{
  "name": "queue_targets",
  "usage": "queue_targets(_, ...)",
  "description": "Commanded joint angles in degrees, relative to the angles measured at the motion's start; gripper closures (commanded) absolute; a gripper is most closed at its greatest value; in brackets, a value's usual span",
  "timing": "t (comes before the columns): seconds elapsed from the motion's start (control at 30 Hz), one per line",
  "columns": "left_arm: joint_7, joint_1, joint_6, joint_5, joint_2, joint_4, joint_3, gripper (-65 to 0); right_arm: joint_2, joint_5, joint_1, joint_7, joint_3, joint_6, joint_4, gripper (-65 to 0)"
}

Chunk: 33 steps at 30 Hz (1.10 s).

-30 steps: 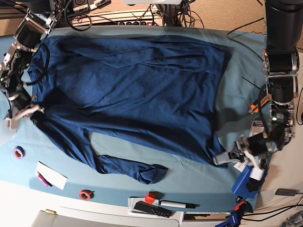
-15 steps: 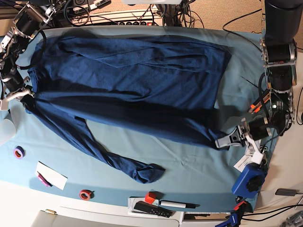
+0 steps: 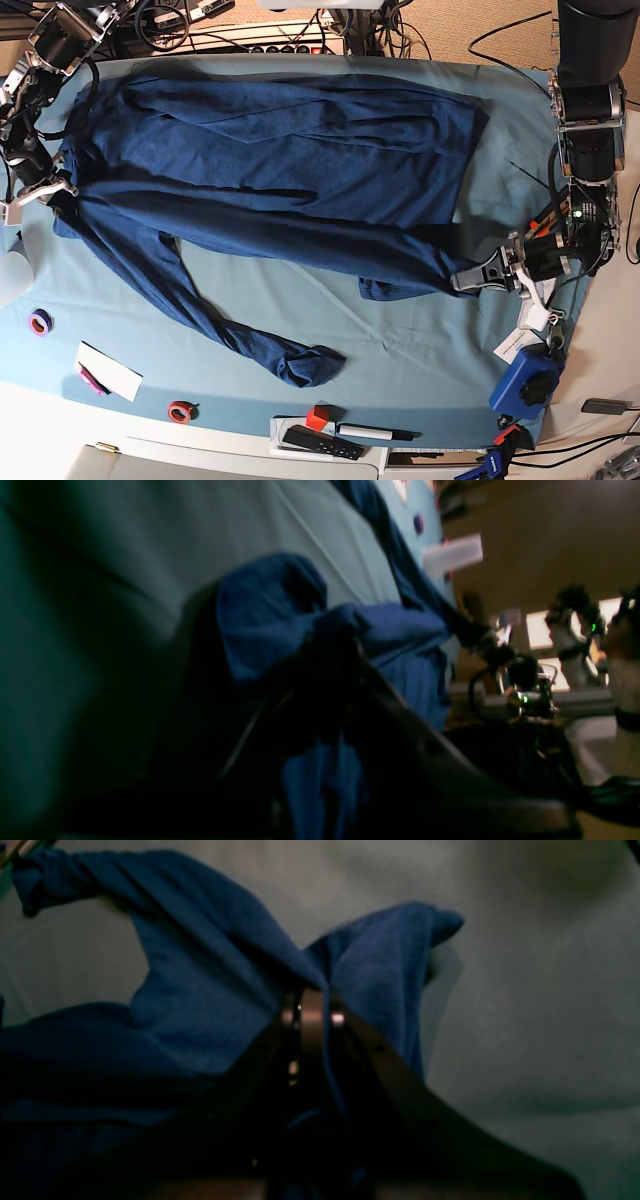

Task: Layout the t-shirt on the table in an organized manner, then fold the t-shirt properly
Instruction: 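Lay the folded hem onto the shirt body with both grippers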

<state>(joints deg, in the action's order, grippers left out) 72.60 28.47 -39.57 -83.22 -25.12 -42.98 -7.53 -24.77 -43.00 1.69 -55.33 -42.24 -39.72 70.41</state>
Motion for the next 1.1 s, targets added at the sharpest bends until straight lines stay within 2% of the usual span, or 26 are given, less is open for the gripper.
queue_targets(0.0,0.7,1.8,-0.4,-1.8,-1.0,-1.5,-0.3,0.0,-1.7,-1.3,0.5,1.3,-0.3,-0.3,1.1,0.0)
queue_targets(0.27,7.4,1.7,-0.4,-1.8,-0.9,-3.1,-0.3,0.0,-1.7,-4.2,-1.1,0.4,-0.3,-0.3,1.1,0.0)
queue_targets(0.67,7.3,-3.1,-0.4,-1.8,-0.9,-3.1,-0.3,0.0,-1.7,-3.9,-1.2,-0.2,-0.3,-0.3,1.1,0.0)
queue_targets(0.83,3.3,-2.6,-0.4,-1.8,-1.3,-3.1,-0.3,0.0,-1.8,-3.0,-1.2,-0.1,-0.4,-0.3,1.1,0.0)
queue_targets(1.07,2.1,-2.4,-0.4,-1.8,-2.5,-3.1,-0.3,0.0,-1.9,-3.2,-1.2,-0.3,-1.4,-0.3,1.1,0.0)
